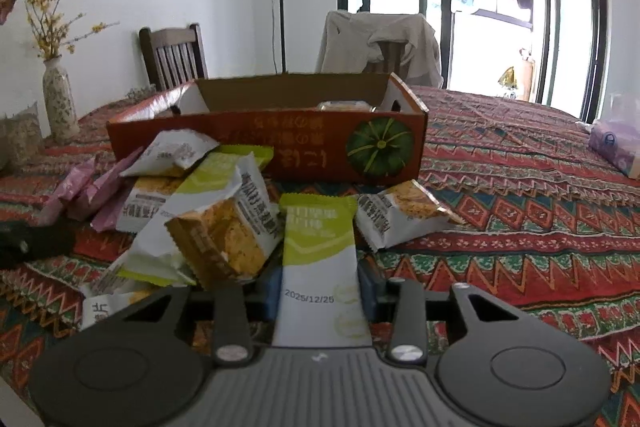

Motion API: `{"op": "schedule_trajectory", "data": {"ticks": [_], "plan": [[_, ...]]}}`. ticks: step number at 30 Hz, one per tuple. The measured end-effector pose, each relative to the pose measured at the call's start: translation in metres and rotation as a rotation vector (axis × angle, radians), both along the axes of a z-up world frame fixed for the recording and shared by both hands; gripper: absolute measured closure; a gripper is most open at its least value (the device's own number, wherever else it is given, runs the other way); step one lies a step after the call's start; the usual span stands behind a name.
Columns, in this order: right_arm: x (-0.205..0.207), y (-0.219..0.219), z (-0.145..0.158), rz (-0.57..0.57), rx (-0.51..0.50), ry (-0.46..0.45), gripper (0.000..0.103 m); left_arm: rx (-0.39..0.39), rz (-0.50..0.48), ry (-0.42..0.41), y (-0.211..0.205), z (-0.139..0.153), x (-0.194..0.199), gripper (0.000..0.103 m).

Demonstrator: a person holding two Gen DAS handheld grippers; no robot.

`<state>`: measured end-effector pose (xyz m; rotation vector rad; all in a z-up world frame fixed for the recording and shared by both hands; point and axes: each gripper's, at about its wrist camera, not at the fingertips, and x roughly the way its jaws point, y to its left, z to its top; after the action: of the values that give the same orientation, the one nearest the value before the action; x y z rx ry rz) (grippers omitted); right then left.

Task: Organize snacks
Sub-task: 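Grasp a white printed packet with the left gripper while the right gripper holds the green bar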

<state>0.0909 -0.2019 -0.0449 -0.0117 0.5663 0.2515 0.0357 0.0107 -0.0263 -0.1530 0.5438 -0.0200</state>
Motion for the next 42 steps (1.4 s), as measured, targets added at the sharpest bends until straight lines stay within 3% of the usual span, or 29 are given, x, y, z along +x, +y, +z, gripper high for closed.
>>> {"op": "schedule_trajectory", "data": {"ticks": [11,19,29,31,33,36,42], "plan": [[-0.010,-0.014,0.009,-0.012,0.037,-0.058,0.066,0.091,-0.020,0.088,-0.027,-0.015,0.019,0.000],[-0.010,-0.022,0.007,-0.015,0.065,-0.055,0.065,0.133,-0.080,0.090,-0.051,-0.016,0.024,0.000],[-0.009,-0.029,0.003,-0.014,0.085,-0.046,0.065,0.207,-0.074,0.100,-0.076,-0.022,0.029,0.002],[-0.009,-0.030,0.002,-0.011,0.090,-0.045,0.065,0.207,-0.076,0.094,-0.078,-0.022,0.029,0.008],[-0.010,-0.030,0.002,-0.008,0.093,-0.044,0.065,0.187,-0.095,0.088,-0.078,-0.021,0.028,0.028],[-0.011,-0.031,0.001,-0.006,0.097,-0.046,0.065,0.180,-0.123,0.075,-0.079,-0.019,0.025,0.050],[-0.014,-0.031,0.001,-0.005,0.093,-0.051,0.065,0.166,-0.125,0.060,-0.071,-0.018,0.018,0.055]]}}
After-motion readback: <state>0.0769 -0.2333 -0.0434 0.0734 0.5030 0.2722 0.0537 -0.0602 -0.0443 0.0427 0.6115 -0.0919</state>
